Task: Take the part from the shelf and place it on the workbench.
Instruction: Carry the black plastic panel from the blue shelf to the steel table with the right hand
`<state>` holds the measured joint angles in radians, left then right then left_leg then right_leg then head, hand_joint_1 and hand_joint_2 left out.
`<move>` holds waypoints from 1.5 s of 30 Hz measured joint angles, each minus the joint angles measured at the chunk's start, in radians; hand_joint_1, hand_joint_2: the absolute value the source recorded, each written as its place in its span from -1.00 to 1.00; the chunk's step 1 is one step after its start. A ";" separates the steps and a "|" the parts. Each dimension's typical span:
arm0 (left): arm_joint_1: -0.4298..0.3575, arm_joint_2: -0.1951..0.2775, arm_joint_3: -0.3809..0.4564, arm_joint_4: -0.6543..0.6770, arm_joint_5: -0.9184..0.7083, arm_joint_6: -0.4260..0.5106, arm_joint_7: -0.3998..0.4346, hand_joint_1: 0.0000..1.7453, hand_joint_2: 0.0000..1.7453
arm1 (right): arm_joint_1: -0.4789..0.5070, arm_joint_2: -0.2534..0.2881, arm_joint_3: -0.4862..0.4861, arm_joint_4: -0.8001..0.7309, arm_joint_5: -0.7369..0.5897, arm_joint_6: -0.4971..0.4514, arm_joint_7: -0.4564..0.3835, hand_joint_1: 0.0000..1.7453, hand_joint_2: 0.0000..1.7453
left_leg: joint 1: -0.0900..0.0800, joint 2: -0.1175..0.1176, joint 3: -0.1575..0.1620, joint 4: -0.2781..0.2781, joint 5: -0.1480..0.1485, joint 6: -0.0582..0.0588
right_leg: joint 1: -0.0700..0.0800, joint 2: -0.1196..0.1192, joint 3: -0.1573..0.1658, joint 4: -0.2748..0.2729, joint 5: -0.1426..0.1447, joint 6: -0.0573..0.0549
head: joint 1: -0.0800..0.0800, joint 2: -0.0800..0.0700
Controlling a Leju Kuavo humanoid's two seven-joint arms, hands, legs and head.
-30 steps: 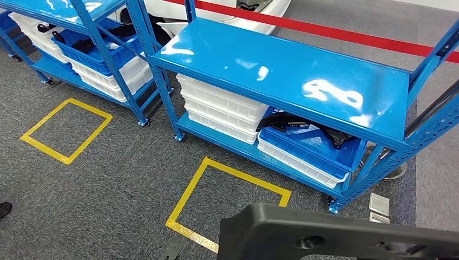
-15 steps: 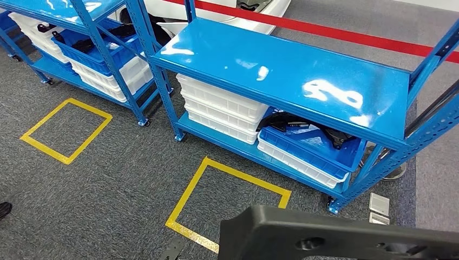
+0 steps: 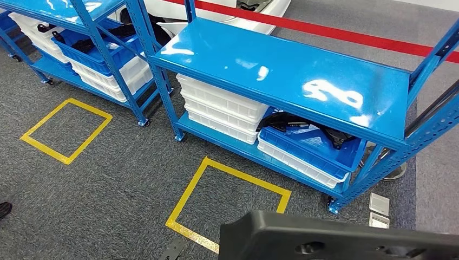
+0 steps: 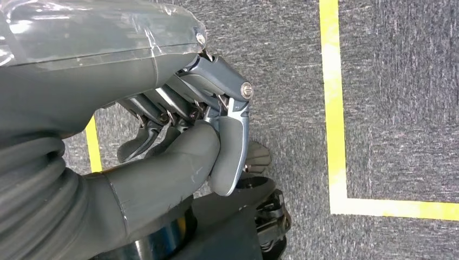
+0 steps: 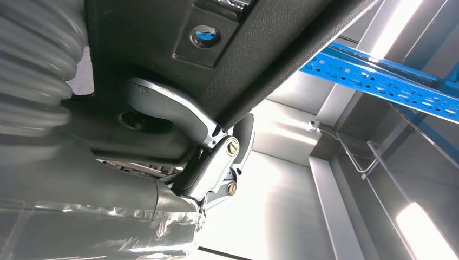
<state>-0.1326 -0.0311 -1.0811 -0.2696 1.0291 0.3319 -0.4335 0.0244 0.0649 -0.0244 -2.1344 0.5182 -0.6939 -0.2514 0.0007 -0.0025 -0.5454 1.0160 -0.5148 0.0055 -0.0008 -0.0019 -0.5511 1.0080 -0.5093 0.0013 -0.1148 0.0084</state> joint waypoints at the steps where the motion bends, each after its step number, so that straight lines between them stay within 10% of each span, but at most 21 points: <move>1: 0.000 0.000 0.000 0.000 0.002 -0.002 -0.001 1.00 1.00 | 0.000 0.000 0.000 0.000 0.000 0.000 0.000 1.00 1.00 | 0.000 0.000 0.000 0.000 0.000 0.000 | 0.000 0.000 0.000 0.000 0.000 0.000 | 0.000 0.000; 45: 0.006 0.001 0.000 0.000 0.051 -0.016 0.018 1.00 1.00 | 0.000 -0.008 0.000 0.000 -0.009 0.000 0.000 1.00 1.00 | 0.000 0.000 0.000 0.000 0.000 0.000 | 0.000 0.000 0.000 0.000 0.000 0.000 | 0.000 0.000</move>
<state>-0.1262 -0.0305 -1.0811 -0.2693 1.0802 0.3162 -0.4156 0.0240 0.0566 -0.0244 -2.1344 0.5094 -0.6939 -0.2514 0.0007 -0.0026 -0.5454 1.0160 -0.5148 0.0055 -0.0008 -0.0019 -0.5508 1.0080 -0.5093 0.0013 -0.1148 0.0084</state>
